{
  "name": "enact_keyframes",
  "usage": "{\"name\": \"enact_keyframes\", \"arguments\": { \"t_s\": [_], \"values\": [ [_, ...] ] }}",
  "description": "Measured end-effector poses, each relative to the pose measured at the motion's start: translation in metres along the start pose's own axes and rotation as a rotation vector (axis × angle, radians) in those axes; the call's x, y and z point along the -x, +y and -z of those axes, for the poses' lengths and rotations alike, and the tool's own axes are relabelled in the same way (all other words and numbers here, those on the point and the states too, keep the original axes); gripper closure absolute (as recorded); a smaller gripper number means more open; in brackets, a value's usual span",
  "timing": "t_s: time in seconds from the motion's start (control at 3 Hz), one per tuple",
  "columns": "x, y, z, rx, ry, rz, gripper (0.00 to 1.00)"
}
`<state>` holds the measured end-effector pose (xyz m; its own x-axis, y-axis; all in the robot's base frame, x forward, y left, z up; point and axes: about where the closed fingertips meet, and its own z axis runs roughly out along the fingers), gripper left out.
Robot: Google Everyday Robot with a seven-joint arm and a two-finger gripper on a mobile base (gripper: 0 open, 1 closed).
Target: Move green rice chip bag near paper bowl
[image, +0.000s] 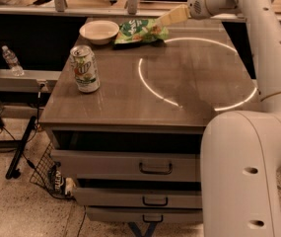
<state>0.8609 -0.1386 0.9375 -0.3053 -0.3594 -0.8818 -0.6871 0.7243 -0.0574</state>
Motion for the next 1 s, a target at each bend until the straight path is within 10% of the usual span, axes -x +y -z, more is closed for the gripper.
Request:
{"name": "enact_keyframes", "arguments": {
  "t_s": [0.67,1.0],
  "values": [
    [0.041,-0.047,0.115,-0.095,-0.197,-0.099,0.0],
    [0.045,-0.051,0.124,-0.104,-0.213,-0.101,0.0]
  ]
}}
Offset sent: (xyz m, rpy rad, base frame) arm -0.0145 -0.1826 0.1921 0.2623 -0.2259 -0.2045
